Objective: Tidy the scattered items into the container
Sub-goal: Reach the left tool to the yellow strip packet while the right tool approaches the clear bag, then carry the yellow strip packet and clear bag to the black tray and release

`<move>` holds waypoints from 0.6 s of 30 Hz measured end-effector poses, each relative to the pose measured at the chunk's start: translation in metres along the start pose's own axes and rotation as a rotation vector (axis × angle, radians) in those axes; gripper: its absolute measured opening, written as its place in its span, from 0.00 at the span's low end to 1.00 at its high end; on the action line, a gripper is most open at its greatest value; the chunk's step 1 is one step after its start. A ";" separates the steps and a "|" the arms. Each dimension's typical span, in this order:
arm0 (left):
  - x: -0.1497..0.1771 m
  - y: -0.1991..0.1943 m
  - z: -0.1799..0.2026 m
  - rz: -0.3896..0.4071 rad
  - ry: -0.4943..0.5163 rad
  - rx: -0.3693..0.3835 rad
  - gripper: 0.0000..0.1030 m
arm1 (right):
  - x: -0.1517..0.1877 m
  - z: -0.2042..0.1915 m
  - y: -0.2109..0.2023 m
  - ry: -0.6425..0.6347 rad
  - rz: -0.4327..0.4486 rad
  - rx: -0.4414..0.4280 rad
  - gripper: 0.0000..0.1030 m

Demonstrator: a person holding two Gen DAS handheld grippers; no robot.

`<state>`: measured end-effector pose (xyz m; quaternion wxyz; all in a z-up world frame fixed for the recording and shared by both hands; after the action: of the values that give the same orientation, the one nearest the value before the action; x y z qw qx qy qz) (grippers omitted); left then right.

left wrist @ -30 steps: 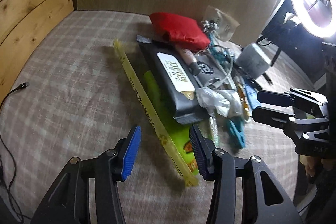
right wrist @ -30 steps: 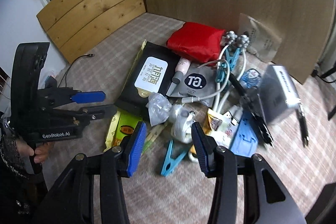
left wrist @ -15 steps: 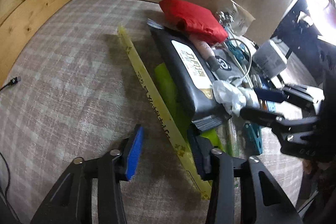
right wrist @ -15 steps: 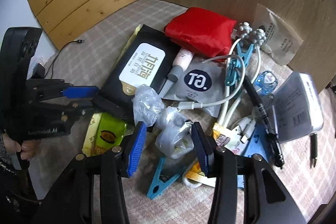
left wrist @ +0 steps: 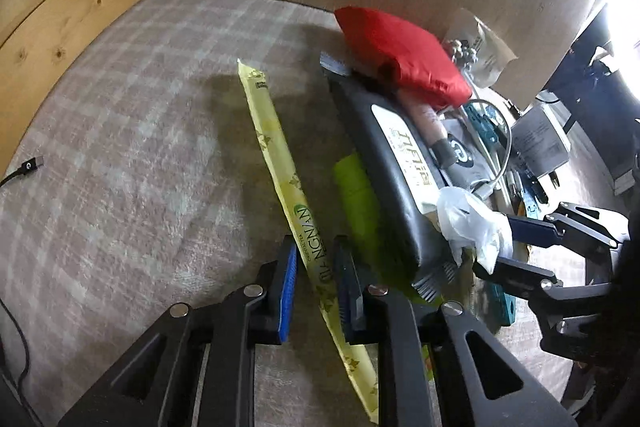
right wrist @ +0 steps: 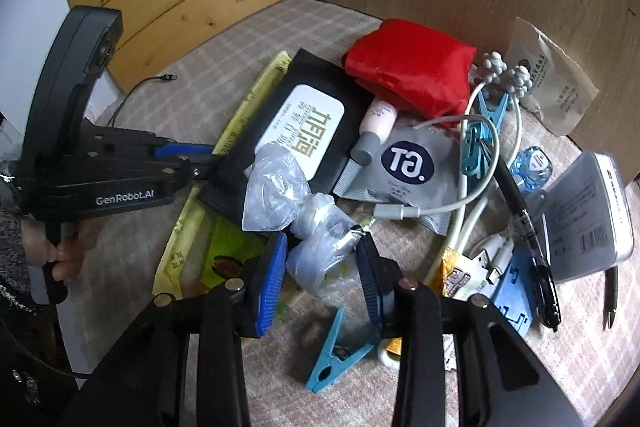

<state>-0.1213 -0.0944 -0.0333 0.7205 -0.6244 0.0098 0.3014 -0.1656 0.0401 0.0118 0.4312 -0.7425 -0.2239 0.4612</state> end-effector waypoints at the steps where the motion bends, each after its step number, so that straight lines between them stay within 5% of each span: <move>1: 0.000 0.000 0.000 0.002 0.000 0.002 0.15 | 0.001 0.001 0.000 0.006 0.002 -0.005 0.33; 18: 0.014 -0.071 0.002 0.127 -0.034 0.024 0.10 | 0.018 0.005 -0.083 0.162 0.158 -0.006 0.32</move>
<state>-0.0791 -0.0895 0.0252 0.7075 -0.6086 0.0410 0.3571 -0.1559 0.0990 0.0725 0.4082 -0.7939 -0.1305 0.4314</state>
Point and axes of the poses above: each gripper's, at about its wrist camera, not at the fingertips, and y roughly the way its jaws point, z to its right, x to its underside, the point moved 3 cm from there along y, roughly the way its jaws point, and after that the axes turned 1 degree about y, right-handed, at the moved point
